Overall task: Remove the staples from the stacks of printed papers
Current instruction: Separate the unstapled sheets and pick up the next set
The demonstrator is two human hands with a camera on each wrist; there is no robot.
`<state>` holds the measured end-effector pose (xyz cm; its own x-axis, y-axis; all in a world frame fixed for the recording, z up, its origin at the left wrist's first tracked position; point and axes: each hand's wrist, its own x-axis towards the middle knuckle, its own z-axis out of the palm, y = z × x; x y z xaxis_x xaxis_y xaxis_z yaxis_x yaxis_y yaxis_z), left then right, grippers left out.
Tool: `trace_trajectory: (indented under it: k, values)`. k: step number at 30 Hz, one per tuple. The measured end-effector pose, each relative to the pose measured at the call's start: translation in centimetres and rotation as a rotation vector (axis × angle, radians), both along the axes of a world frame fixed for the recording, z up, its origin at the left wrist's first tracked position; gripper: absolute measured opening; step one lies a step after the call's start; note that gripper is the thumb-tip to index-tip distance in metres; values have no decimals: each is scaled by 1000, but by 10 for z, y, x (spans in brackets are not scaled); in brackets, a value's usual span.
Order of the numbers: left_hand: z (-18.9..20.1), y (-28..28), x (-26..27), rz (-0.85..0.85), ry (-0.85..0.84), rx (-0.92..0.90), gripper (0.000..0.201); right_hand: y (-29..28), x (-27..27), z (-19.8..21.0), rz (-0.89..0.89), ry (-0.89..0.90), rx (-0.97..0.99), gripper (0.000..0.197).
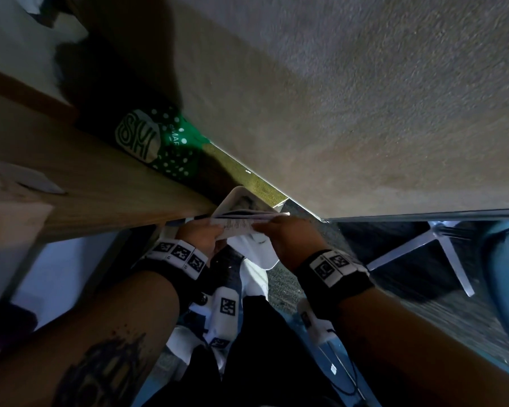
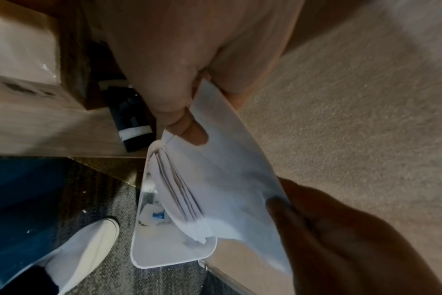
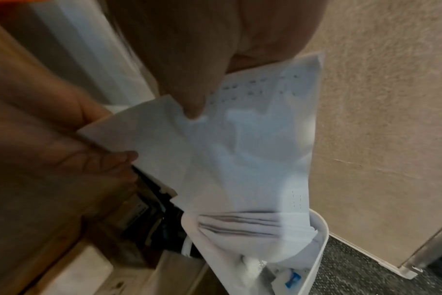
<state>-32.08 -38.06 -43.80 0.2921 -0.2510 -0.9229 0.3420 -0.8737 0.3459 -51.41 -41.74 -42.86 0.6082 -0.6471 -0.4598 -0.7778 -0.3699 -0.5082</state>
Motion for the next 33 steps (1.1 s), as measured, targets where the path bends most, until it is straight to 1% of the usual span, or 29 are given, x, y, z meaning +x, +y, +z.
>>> trace_trajectory:
  k: [1,3,4,5,6,7,8,9,12,14,15,17,19,20,23,25,26,27,29,31,33]
  values:
    - [1,-1,0,-109,-23,38,19,0,4,0,25,-7,-16,47]
    - [4,-1,5,-326,-196,30,35,-2,12,-1,97,34,16,55]
    - [12,-1,4,-340,-256,7,39,-4,15,0,121,79,70,55]
    - [18,-1,4,-295,-272,-37,38,-8,17,2,132,111,104,53]
    - [26,0,1,-252,-284,-39,37,-11,20,2,122,117,109,51]
    - [24,4,0,-285,-336,-39,37,-14,24,4,111,114,98,49]
    - [25,3,-2,-283,-351,-42,37,-15,26,5,115,123,74,49]
    - [23,4,-1,-330,-389,-62,37,-15,28,7,112,111,54,50]
    - [24,5,-1,-285,-452,-87,32,-9,30,8,78,-51,61,56]
    - [26,5,0,-320,-490,-104,30,-7,27,4,93,-23,79,51]
    - [25,6,2,-346,-505,-112,30,-8,22,2,60,22,81,50]
    - [26,6,2,-376,-492,-109,28,-13,10,3,-34,169,79,56]
    - [23,8,2,-415,-453,-108,25,-17,-1,4,-56,321,62,58]
    - [23,8,1,-433,-428,-96,25,-17,-3,4,-45,356,51,56]
    - [20,11,0,-490,-364,-83,26,-16,8,2,16,335,-14,48]
    - [19,12,-1,-586,-343,-94,21,-13,19,-6,62,324,-41,42]
    - [20,12,-2,-641,-335,-92,22,-11,25,-9,71,338,-45,41]
    - [20,13,-2,-698,-338,-85,29,-9,28,-13,68,352,-37,42]
    - [23,13,-4,-797,-347,-85,46,-8,33,-20,30,356,22,46]
    - [28,12,-7,-837,-338,-113,48,-8,33,-28,6,325,103,51]
    - [33,11,-9,-873,-321,-111,46,-6,32,-37,30,325,179,49]
